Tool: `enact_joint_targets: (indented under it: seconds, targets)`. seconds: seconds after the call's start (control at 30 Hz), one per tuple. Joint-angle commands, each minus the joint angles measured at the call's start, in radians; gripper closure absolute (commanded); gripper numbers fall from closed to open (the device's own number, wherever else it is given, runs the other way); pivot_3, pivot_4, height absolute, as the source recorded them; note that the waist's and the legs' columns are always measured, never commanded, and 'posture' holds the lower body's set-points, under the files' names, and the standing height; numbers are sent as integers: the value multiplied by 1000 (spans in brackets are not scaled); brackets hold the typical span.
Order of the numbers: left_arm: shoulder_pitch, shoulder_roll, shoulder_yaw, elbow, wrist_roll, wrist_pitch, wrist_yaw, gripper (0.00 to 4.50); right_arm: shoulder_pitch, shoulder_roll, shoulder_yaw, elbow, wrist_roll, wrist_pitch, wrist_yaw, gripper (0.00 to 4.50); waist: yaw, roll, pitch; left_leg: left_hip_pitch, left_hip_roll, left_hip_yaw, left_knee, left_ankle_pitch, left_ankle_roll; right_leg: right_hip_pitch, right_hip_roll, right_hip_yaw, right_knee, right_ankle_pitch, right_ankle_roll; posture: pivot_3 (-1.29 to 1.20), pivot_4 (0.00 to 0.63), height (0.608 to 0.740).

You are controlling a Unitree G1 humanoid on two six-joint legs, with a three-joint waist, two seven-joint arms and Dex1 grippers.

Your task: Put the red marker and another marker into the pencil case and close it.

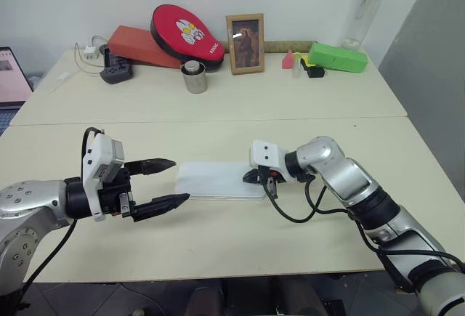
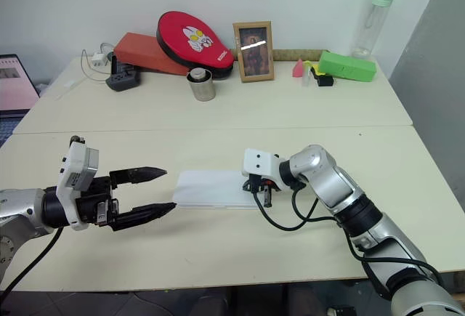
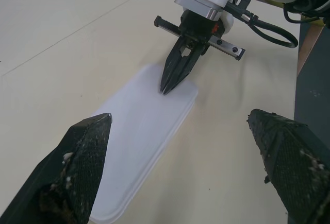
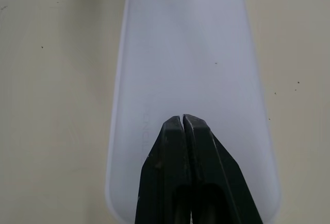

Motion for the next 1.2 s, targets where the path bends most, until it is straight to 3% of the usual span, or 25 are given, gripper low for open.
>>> enact_joint_targets:
  seconds: [0.03, 0.13, 0.43, 0.53, 0.67, 0.77, 0.97, 1.2]
  targets:
    - [-19, -6, -6, -27, -16, 4, 18, 0, 20, -28, 65, 31, -84, 6, -19, 4453, 0, 0, 0, 0, 0, 0, 0, 0, 0, 0, 0, 0, 0, 0, 0, 0, 150, 740]
    - [-21, -9, -3, -29, -21, 7, 23, 0, 18, -53, 109, 54, -165, -38, -46, 4453, 0, 0, -1, 1, 0, 0, 0, 0, 0, 1, 0, 0, 0, 0, 0, 0, 150, 740]
    - [-14, -15, 12, -24, -30, 20, 38, 0, 38, -11, -32, -45, 30, 49, 29, 4453, 0, -1, -2, 10, 0, 0, -2, 0, 0, 9, 0, 0, -1, 0, 0, 0, 150, 740]
    - [-25, -28, 36, 2, -18, 17, 79, 0, 15, 44, -198, -122, 196, 160, 12, 4453, 0, -1, -1, 9, 0, 0, -3, 0, 0, 8, 0, 1, -2, 0, 0, 0, 150, 740]
    - [-63, -53, 57, 74, 24, -2, 167, 0, 32, 30, -323, -130, 246, 187, -64, 4453, 1, -1, 0, 7, 0, 0, -4, 0, 0, 4, -1, 1, 0, 0, 0, 0, 150, 740]
    - [-85, -71, 75, 180, 102, -50, 233, 0, 66, -20, -438, -112, 281, 233, -114, 4056, 3, -1, 0, 7, 0, 0, -4, 0, 0, 4, -1, 1, -1, 0, 0, 0, 150, 740]
    - [-120, -49, 68, 391, 241, -184, 235, 0, 125, -121, -547, -107, 307, 254, -174, 2530, 3, -1, 0, -1, -1, 1, -3, 0, 0, -2, -1, 1, -1, 0, 0, 0, 150, 740]
    - [-183, -47, 49, 530, 275, -232, 192, 0, 177, -183, -602, -144, 346, 282, -214, 817, 0, 0, 0, -1, 0, 1, -3, 0, 0, -2, -1, 1, -1, 0, 0, 0, 150, 740]
